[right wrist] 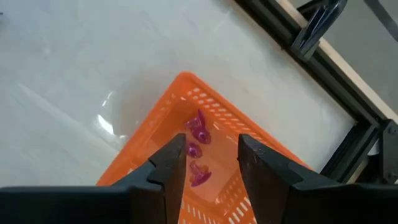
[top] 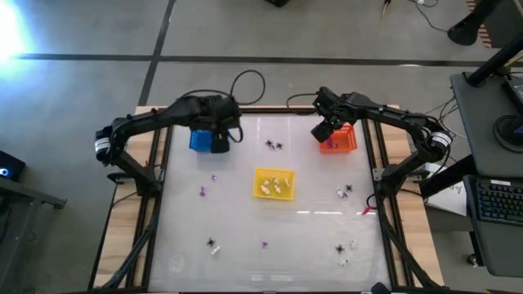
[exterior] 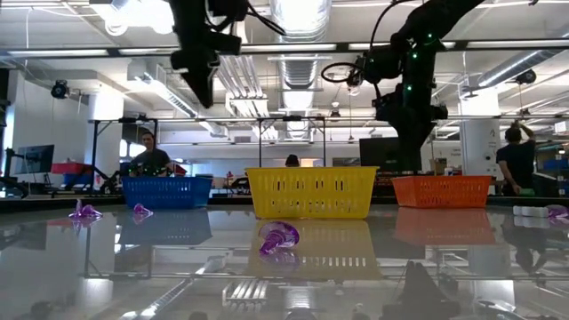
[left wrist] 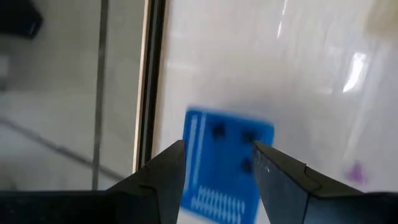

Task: Sort Halloween decoration
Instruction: Put the black spider toy into the blue bin

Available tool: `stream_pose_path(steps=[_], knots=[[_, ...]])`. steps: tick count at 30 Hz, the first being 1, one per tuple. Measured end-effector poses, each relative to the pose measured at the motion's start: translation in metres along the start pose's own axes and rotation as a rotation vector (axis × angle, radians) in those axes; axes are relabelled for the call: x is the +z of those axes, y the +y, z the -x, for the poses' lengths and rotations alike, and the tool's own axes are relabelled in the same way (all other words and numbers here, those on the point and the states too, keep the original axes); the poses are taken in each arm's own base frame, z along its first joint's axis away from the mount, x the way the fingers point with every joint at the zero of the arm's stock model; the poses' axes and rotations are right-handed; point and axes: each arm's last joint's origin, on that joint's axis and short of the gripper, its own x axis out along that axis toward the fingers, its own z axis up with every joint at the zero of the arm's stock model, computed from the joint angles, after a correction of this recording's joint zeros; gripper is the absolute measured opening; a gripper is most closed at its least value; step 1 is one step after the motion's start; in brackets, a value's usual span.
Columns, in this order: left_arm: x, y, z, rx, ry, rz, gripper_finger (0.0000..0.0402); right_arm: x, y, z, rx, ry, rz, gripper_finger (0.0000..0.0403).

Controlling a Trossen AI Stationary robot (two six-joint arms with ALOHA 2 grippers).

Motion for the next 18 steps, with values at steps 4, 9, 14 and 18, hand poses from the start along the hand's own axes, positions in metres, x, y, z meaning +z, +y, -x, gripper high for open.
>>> stream_pose_path(steps=[4, 9, 14, 18], knots=[[0.013, 0.011, -0.018, -0.099, -0.115, -0.004, 0.0159, 0.001, 0.000, 0.002, 0.001, -0.004, -0.001, 0.0139], [0.026, 0.019, -0.051, -0.219, -0.183, -0.030, 0.0157, 0.001, 0.000, 0.002, 0.001, -0.004, -0.023, 0.0134], [0.027, 0.026, -0.082, -0.258, -0.130, -0.018, 0.0157, 0.000, 0.000, 0.002, 0.000, 0.006, -0.025, 0.0133], [0.033, 0.030, -0.102, -0.329, -0.180, 0.011, 0.0157, 0.000, 0.000, 0.002, -0.001, 0.012, -0.024, 0.0132]])
